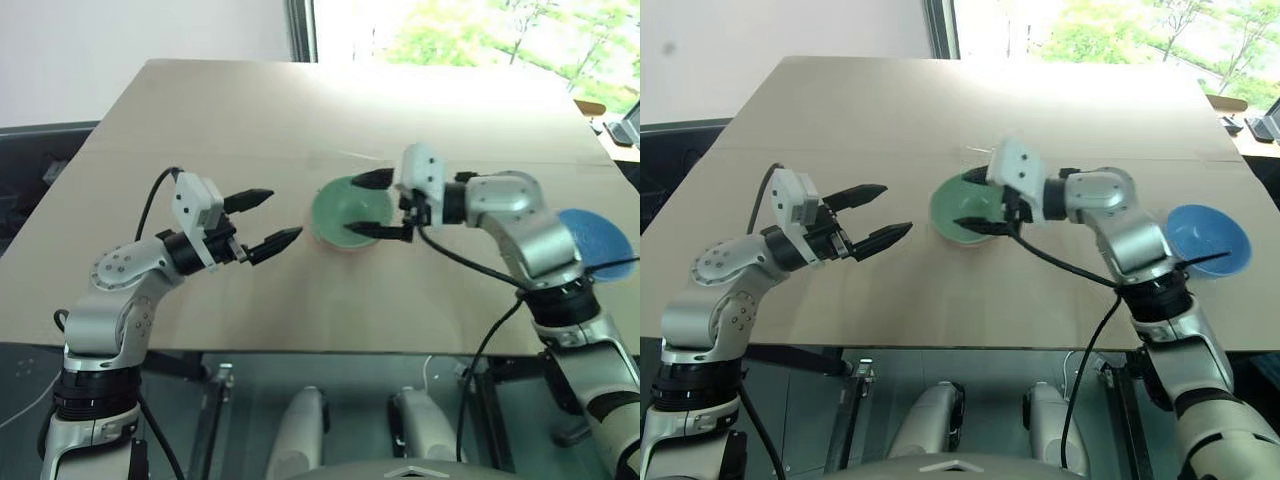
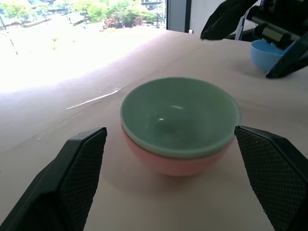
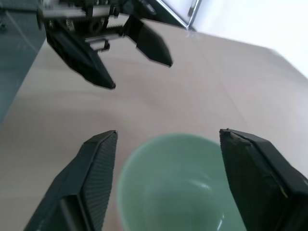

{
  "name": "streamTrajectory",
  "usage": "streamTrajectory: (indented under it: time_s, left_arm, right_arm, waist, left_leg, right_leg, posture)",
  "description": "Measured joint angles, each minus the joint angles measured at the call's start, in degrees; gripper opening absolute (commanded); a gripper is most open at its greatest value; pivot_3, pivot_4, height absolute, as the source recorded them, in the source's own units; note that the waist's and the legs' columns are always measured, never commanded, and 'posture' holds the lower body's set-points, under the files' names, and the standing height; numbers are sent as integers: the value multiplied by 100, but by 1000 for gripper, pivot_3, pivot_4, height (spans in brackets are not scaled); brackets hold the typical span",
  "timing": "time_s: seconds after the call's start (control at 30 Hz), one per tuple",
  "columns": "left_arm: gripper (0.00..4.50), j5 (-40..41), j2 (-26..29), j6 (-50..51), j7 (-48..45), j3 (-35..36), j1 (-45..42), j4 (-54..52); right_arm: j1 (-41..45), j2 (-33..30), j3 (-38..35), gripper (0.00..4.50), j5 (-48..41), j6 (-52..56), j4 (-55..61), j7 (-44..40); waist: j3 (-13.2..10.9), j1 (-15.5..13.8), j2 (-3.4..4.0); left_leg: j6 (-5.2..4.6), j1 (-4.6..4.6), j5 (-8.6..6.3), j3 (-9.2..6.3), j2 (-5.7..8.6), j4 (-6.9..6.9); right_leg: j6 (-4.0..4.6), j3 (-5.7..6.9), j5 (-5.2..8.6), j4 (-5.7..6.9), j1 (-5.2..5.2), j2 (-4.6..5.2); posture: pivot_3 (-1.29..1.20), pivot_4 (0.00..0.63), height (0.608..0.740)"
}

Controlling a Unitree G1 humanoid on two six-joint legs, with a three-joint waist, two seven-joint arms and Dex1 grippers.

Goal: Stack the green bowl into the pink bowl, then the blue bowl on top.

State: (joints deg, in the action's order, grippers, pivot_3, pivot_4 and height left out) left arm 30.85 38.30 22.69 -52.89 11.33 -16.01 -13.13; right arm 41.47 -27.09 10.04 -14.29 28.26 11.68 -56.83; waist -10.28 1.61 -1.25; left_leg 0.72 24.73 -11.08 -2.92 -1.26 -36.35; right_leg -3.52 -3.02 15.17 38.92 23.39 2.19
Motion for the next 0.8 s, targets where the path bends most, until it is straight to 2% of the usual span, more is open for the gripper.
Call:
streamTrajectory:
  time_s: [0.13,0.17,0.27,0.33,0.4,0.57,0.8]
  left_arm:
    - [4500,94,30,23,-257,-175,-191,-32]
    - [4500,87,51,16,-416,-317,-314,-23]
    - [4500,50,6,-130,-608,-518,-458,30]
    - [4500,83,-217,-346,-770,-574,-615,186]
    - [4500,88,-255,-499,-1108,-704,-774,491]
    - [4500,95,-215,-713,-2213,-1035,-1158,1053]
    - [4500,-104,-207,-1030,-2635,-1260,-1301,1240]
  right_arm:
    - [-1082,-782,-778,3478,70,712,942,605]
    - [-1642,-1023,-1186,3478,307,896,1134,1020]
    - [-2247,-1106,-1632,3478,742,1046,1348,1677]
    - [-2939,-1200,-1960,3478,1035,1211,1718,2082]
    - [-3370,-1194,-2102,3478,1243,1754,2117,2435]
    - [-3647,-985,-2256,3478,1805,2966,2676,3364]
    - [-3332,-608,-2392,3478,1786,3707,2229,3702]
  waist:
    - [3,-110,-4]
    - [3,-112,-4]
    - [6,-76,4]
    - [10,-81,8]
    - [11,-38,12]
    - [16,39,11]
    - [14,65,13]
  left_leg:
    - [0,0,0,-6,3,-1]
    - [0,-1,0,1,5,0]
    - [0,-8,0,10,4,1]
    - [0,-8,0,8,2,3]
    - [0,-11,0,10,0,3]
    - [0,-12,0,11,-1,-1]
    - [-1,-10,0,13,-1,-1]
  right_leg:
    - [0,8,1,-6,-6,3]
    - [0,1,1,-5,-5,4]
    - [0,-7,1,-1,-4,3]
    - [0,-5,2,-1,-4,-1]
    - [0,-11,2,2,-3,-7]
    - [-1,-13,2,-2,-6,-8]
    - [-2,-16,2,-2,-5,-8]
  posture:
    - [0,150,740]
    - [0,150,740]
    - [0,150,740]
    - [0,150,740]
    - [0,150,740]
    - [0,150,740]
    - [0,150,740]
